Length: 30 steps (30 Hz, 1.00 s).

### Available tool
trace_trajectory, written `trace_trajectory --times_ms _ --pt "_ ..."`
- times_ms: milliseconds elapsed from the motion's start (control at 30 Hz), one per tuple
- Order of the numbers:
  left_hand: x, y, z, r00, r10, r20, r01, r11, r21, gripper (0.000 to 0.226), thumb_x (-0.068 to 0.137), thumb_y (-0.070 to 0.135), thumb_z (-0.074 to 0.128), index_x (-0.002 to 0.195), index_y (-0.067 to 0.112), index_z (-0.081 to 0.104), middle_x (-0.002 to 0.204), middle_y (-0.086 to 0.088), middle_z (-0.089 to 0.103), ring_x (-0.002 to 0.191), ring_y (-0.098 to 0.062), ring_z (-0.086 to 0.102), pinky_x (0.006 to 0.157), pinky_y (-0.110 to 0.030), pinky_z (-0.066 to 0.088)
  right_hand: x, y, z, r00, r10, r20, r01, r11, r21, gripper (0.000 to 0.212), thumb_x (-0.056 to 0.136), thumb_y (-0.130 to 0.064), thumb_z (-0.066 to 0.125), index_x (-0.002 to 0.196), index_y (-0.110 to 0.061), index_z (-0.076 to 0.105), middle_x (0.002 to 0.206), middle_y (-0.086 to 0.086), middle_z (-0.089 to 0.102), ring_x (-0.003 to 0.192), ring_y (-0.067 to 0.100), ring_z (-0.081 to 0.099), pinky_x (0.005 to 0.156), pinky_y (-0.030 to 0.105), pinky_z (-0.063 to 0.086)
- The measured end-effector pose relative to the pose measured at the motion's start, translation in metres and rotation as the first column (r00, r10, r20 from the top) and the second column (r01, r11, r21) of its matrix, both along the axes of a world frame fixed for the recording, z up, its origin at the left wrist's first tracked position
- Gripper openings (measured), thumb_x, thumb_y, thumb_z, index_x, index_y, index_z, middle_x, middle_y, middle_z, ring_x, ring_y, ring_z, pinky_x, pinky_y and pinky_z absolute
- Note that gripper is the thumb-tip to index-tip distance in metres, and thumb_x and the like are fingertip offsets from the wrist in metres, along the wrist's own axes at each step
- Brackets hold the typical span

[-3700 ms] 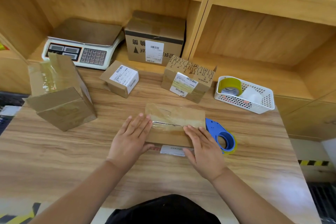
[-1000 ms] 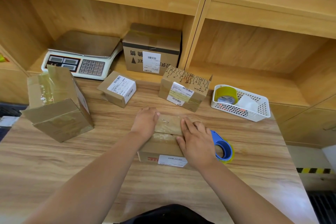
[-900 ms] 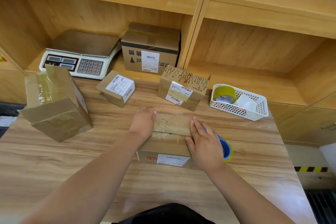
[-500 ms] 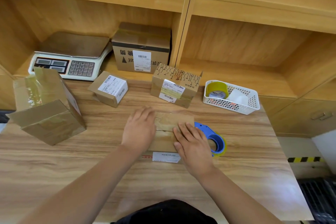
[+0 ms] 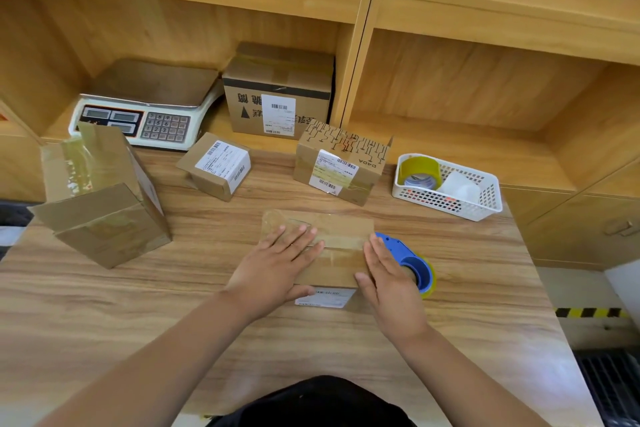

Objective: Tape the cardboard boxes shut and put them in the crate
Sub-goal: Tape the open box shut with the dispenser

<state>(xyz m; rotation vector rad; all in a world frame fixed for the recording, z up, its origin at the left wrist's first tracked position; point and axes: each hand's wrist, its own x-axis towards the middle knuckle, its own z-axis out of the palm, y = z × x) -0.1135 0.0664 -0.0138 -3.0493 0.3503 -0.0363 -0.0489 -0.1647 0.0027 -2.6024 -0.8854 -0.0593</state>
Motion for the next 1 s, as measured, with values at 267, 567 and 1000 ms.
trace_trajectory --times_ms 267,567,1000 --pt "-0.02 0.03 0.004 0.992 0.121 0.019 -0.118 0.986 -0.113 0.072 0.096 0.061 0.007 0.147 0.014 0.026 0.152 -0.007 0.029 0.145 -0.018 0.012 0.115 -0.036 0.01 -0.006 0.027 0.015 0.987 -0.029 -0.158 0.057 0.983 0.173 0.086 0.09 -0.072 0.017 0.14 -0.008 0.045 0.127 0.01 0.061 0.12 0.028 0.055 0.101 0.026 0.033" --pt "-0.063 0.063 -0.002 0.951 0.31 0.003 -0.277 0.855 -0.439 0.08 0.091 0.069 0.02 0.152 0.022 -0.002 0.159 0.002 0.004 0.146 -0.009 0.001 0.117 -0.028 0.003 -0.022 0.096 0.037 0.973 0.22 0.072 -0.228 0.964 0.135 0.064 0.094 -0.049 0.039 0.147 -0.014 0.031 0.149 0.004 0.041 0.137 0.011 0.029 0.112 0.016 0.001" --pt "-0.068 0.057 0.049 0.783 0.567 -0.256 -0.315 0.005 -0.949 0.066 0.09 0.046 0.034 0.151 0.027 0.019 0.154 0.017 0.022 0.139 0.009 0.017 0.118 -0.026 0.016 -0.056 0.164 0.03 0.878 0.478 0.039 -0.479 0.874 0.08 0.066 0.091 -0.026 0.043 0.151 -0.014 0.017 0.156 0.0 0.015 0.146 0.007 0.005 0.119 0.029 0.007"
